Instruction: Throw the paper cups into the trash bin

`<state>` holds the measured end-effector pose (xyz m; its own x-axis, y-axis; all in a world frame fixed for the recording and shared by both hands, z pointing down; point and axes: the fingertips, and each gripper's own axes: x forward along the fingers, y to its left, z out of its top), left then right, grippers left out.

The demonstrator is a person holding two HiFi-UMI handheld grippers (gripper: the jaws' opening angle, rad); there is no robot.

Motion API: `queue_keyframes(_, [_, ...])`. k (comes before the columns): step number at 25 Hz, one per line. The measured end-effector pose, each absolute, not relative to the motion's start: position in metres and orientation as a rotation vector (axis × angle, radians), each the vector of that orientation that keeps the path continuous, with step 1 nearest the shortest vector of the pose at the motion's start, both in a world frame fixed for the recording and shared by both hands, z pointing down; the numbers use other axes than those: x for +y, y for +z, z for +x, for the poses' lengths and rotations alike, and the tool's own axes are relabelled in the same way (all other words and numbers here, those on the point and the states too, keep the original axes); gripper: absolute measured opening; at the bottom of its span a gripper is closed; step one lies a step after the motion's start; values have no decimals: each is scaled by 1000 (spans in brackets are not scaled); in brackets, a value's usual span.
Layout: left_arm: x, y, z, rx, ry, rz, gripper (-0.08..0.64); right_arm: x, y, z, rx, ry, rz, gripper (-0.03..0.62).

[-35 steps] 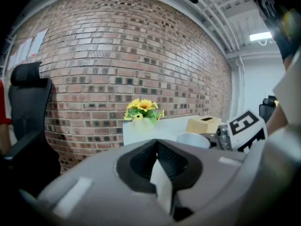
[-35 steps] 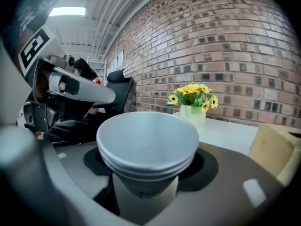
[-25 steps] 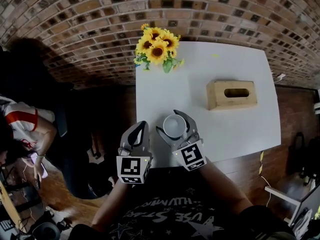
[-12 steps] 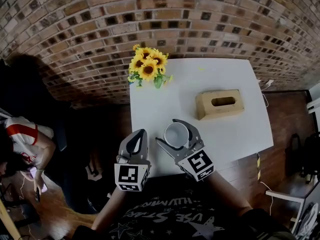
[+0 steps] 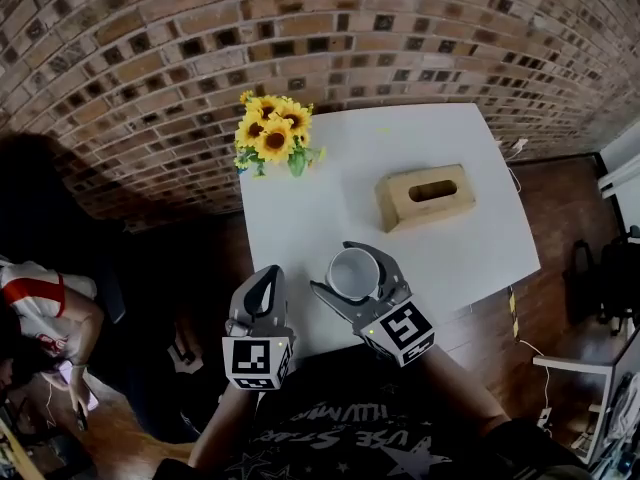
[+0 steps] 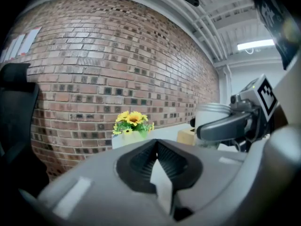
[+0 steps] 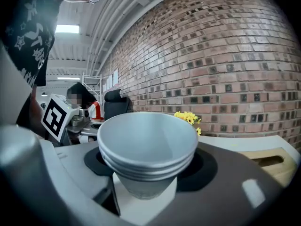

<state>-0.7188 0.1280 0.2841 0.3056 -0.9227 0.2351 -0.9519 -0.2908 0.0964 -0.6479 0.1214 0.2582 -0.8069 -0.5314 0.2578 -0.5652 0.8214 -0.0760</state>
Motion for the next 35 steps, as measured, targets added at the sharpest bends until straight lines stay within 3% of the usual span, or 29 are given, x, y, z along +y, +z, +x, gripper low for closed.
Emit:
queue_keyframes(8, [121, 312, -729, -1664, 240, 2344, 5, 117, 267, -632, -2715, 223, 957, 344])
queue_keyframes(15, [111, 288, -686, -1714, 229, 2380, 5, 105, 267, -586, -2746, 246, 972, 344])
queue_keyframes(35, [66, 292, -397, -1824, 289, 2293, 5, 42, 286, -264, -2782, 275, 970, 344])
